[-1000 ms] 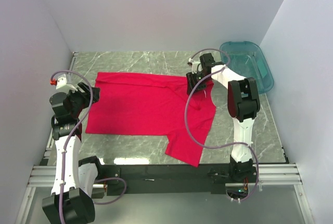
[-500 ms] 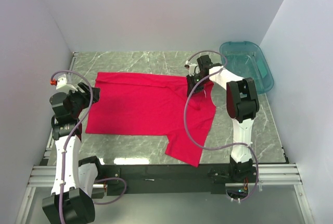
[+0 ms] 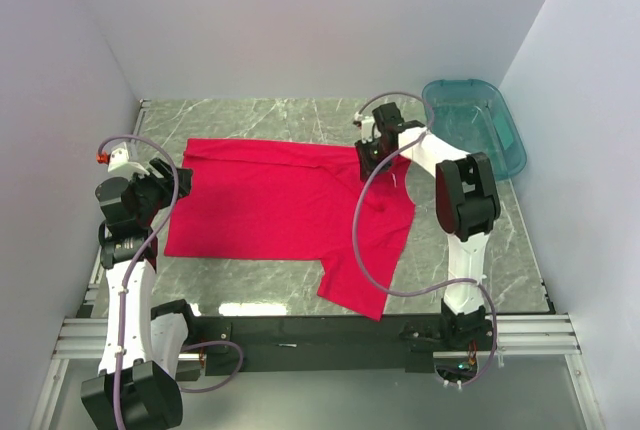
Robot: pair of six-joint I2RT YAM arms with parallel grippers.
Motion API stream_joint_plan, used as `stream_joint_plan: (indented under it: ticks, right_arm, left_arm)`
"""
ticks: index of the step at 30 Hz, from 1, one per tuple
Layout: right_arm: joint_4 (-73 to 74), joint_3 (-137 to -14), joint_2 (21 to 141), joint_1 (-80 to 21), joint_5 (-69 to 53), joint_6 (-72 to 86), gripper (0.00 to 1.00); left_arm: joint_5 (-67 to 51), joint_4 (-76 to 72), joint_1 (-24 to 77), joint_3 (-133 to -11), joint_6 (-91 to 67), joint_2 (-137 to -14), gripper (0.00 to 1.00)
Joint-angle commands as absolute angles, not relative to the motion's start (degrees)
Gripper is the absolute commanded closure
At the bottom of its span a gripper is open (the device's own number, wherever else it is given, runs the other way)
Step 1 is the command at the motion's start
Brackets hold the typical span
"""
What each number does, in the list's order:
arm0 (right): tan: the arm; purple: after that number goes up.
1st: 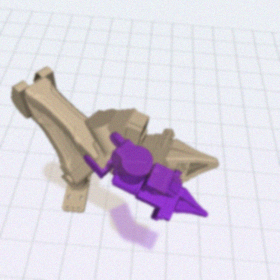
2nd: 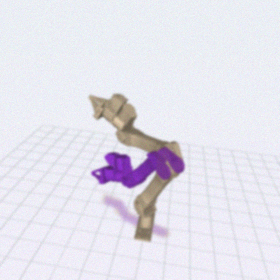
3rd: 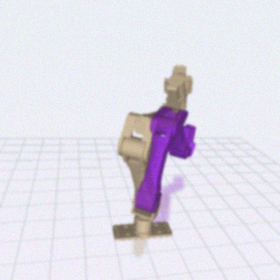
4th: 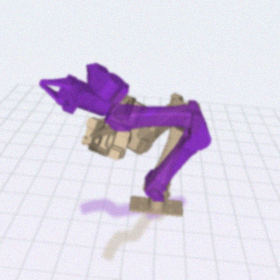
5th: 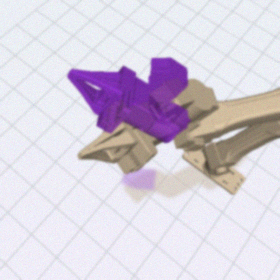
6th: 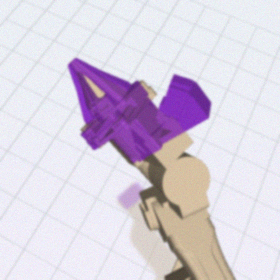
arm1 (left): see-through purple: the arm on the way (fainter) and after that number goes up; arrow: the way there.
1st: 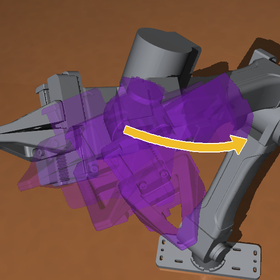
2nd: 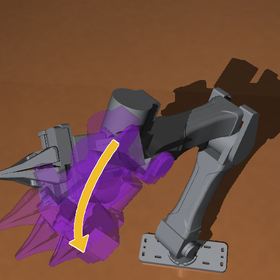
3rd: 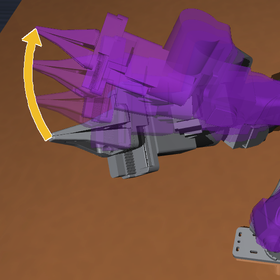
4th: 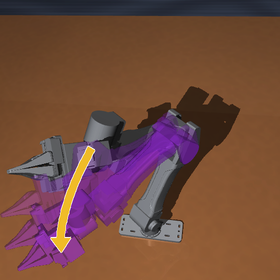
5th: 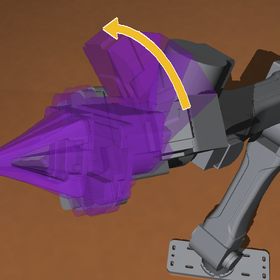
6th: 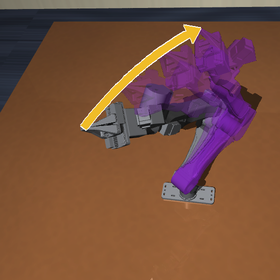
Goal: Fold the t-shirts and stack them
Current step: Fold the tshirt
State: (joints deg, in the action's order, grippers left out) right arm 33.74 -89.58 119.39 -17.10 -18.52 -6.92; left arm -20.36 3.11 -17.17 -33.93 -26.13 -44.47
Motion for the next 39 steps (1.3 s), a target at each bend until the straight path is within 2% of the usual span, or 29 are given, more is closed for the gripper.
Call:
stream_joint_plan:
  ticks: [1,9,27,35,39]
  right_arm:
    - [32.5,-92.8,120.8,-15.6,-12.4,-6.2,0.69]
    - [33.2,-94.7,122.7,-15.6,-13.0,-6.6,0.64]
    - [34.9,-95.0,124.1,-15.4,-20.3,-5.9,0.64]
    - [35.2,-95.1,124.5,-15.1,-21.0,-5.5,0.72]
    - [34.8,-94.8,124.1,-15.0,-20.8,-5.5,0.84]
  left_arm:
    - [-21.8,2.4,-17.2,-33.6,-25.0,-44.0,0.31]
    - [-21.9,2.3,-17.2,-33.5,-25.1,-44.1,0.31]
    - [-21.5,2.5,-17.1,-33.6,-25.1,-44.0,0.31]
    - [-21.6,2.4,-17.1,-33.5,-25.0,-44.0,0.31]
    - [-21.5,2.5,-17.2,-33.6,-25.0,-43.9,0.31]
